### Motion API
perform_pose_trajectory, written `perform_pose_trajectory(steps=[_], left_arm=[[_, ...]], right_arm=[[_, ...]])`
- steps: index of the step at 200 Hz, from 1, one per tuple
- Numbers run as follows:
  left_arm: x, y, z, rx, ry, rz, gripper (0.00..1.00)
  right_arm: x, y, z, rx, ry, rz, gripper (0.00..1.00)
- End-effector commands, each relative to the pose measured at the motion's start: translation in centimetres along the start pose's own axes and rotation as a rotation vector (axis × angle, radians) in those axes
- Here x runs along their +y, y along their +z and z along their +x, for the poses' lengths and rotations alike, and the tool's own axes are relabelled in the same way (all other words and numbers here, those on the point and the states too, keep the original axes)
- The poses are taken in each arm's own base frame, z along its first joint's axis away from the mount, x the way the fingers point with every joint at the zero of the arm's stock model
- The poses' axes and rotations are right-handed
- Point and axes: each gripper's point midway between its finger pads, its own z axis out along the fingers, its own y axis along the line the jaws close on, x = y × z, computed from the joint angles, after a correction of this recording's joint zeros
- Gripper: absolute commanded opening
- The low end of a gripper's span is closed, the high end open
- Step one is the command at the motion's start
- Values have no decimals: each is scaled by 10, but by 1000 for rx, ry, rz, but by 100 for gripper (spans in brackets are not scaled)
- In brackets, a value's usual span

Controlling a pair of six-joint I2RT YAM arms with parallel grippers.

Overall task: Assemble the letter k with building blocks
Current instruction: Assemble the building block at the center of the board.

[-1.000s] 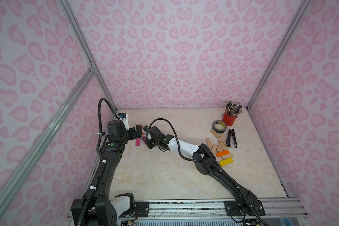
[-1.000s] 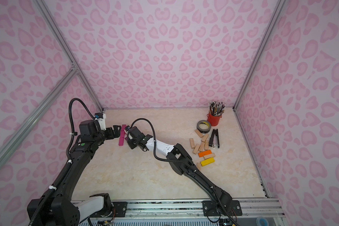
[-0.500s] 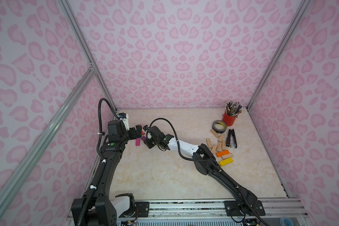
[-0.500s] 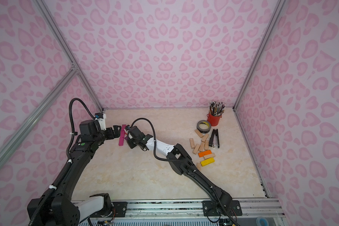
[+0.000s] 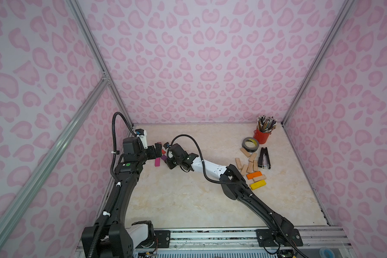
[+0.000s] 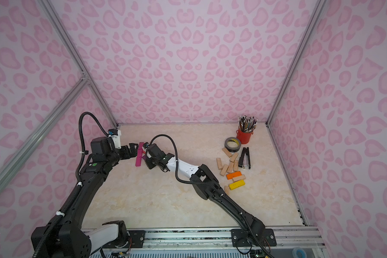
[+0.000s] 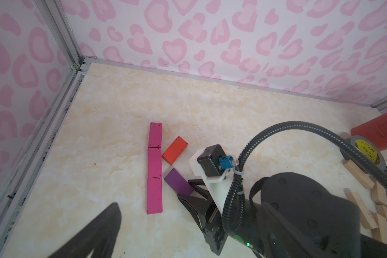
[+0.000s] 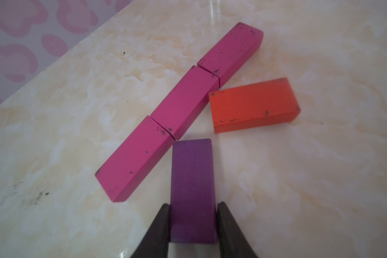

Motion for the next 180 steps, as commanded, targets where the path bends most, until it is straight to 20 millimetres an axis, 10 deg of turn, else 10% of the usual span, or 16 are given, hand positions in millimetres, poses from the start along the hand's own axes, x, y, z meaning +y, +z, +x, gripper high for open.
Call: perform_pose_trajectory(steps=[1,180], left_arm=[[-1,-1,-7,-17,14,4,97],[0,-1,-8,-18,11,5,97]], right_arm=[[-9,9,38,113,23,25,36],[-11,13,38,105,45,25,41]])
